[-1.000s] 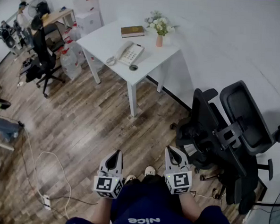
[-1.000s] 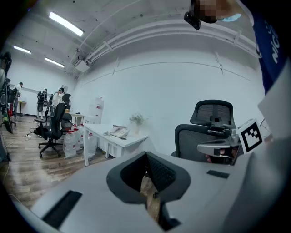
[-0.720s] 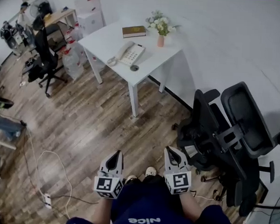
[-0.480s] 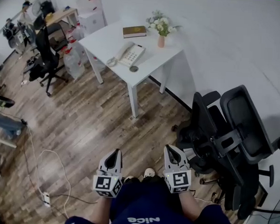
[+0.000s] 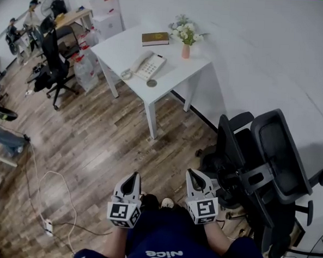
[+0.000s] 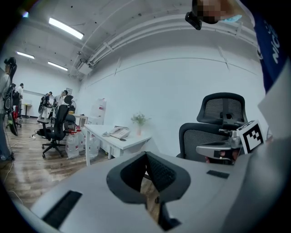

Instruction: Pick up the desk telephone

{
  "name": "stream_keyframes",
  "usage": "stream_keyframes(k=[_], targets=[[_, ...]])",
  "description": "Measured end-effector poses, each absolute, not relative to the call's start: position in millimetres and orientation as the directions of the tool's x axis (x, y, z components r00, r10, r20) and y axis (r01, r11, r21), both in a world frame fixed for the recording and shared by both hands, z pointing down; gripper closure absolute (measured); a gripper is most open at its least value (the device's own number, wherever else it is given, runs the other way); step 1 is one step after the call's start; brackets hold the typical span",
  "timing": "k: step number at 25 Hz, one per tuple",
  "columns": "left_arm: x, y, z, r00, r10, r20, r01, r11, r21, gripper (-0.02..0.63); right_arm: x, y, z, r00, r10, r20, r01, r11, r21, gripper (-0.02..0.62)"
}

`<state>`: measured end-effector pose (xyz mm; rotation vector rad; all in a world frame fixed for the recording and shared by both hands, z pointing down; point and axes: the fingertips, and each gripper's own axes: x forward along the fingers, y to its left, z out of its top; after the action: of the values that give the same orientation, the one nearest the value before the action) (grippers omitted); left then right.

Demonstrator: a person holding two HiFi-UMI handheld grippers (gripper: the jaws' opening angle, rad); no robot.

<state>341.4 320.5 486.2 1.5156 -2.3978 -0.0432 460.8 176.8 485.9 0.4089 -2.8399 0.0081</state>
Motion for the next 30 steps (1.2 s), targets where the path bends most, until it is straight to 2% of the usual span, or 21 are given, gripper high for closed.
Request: stream_keyframes(k=[12, 30], targets=[[295.4, 296.4, 499.9, -0.382, -0.89, 0.249, -0.877, 0.434, 0.204, 0.589, 421.4, 164.8, 497.5, -0.919, -0.267, 0.291, -0.273, 0.962, 0.019, 0.572], [120.4, 218.7, 494.1, -0.224, -0.951, 0.213, -0.942, 0.267, 0.203, 0.589, 264.1, 118.6, 490.7, -0.87, -0.394, 0.294, -0.398, 0.916, 0.051, 0.572]])
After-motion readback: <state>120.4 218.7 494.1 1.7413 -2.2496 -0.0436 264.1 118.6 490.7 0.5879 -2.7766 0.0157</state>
